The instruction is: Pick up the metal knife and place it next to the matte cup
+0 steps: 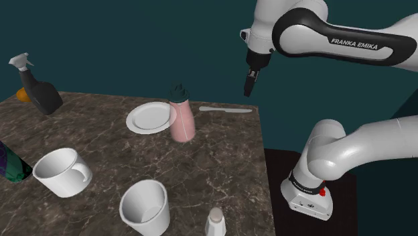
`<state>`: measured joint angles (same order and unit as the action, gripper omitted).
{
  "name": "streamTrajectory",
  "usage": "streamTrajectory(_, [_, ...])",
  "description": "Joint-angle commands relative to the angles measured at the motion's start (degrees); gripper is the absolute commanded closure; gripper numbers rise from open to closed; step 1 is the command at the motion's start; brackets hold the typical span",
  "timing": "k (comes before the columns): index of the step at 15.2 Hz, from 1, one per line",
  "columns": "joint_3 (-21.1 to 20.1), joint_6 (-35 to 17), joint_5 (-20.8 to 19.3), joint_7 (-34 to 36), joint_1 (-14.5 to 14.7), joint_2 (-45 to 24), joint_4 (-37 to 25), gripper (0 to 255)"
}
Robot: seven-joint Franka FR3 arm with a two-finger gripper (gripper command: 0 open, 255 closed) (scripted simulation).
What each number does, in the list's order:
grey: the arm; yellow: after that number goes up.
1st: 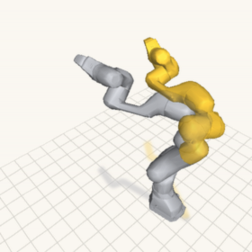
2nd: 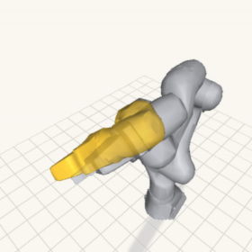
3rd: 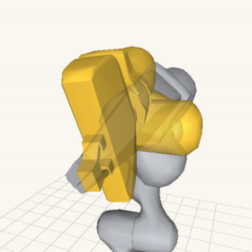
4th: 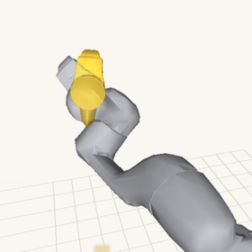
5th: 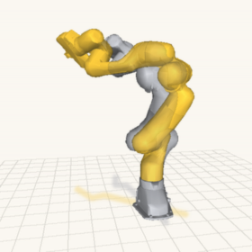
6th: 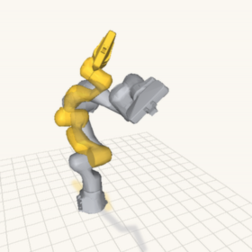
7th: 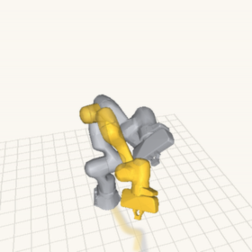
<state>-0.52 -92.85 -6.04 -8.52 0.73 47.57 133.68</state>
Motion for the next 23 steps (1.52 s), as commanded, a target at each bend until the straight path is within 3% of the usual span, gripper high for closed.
streamTrajectory(1, [0.0, 0.0, 0.0, 0.0, 0.0, 0.0, 0.0, 0])
streamTrajectory(10, [5.4, -23.1, 2.0, -9.4, 4.5, -8.5, 9.0, 0])
streamTrajectory(18, [6.1, -30.4, 2.0, -10.0, 4.8, -11.5, 13.0, 0])
streamTrajectory(23, [6.1, -30.9, 2.0, -10.0, 4.8, -11.7, 13.2, 0])
